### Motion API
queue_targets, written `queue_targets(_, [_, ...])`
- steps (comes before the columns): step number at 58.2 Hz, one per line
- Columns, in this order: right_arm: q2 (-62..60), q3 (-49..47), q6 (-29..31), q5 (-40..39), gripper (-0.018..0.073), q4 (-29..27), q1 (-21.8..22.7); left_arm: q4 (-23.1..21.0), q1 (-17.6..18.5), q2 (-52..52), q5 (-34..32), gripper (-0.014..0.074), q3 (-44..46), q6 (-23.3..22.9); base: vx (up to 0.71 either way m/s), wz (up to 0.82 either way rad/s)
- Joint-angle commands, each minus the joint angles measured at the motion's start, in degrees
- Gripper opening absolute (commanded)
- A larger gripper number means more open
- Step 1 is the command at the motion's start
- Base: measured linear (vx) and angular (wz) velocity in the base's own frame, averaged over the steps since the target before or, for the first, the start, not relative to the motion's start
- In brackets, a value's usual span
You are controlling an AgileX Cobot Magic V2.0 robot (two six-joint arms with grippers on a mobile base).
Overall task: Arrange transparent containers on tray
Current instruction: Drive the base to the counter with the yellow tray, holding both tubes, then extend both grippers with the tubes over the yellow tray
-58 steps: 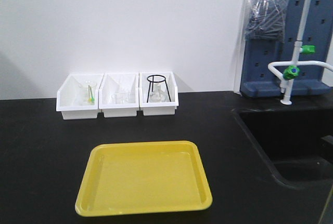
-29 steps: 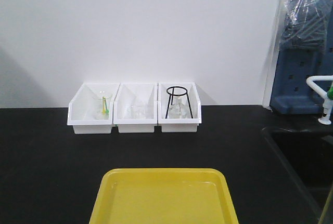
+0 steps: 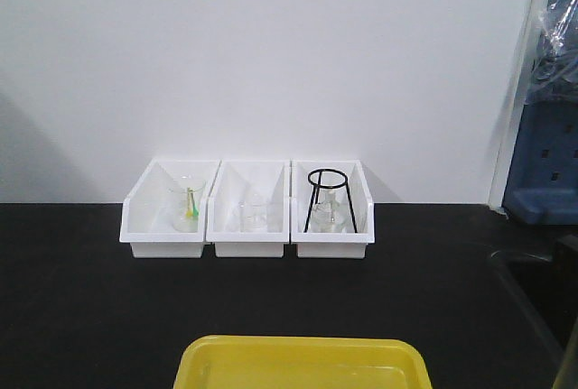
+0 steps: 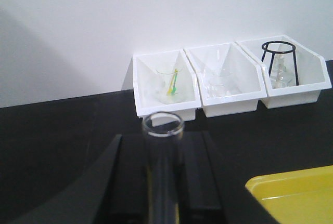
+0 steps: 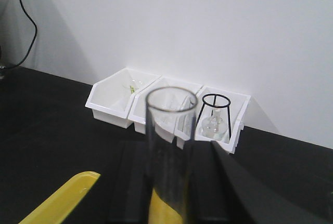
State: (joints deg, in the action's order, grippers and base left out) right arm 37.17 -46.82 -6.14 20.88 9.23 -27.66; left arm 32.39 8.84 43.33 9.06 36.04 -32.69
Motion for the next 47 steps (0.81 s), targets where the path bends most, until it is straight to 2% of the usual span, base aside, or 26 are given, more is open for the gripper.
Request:
queue_targets(1, [0.2,-1.6,0.3,-4.8,0.0075,0.5,0.4,0.1,0.3,-0.2,-3.8,0.0111,2.0,-0.4,0.14,-0.02])
queue_targets(47, [0.2,-1.6,0.3,-4.8,0.0075,0.5,0.4,0.1,0.3,-0.2,-4.3,0.0111,2.0,-0.4,0.06,0.00])
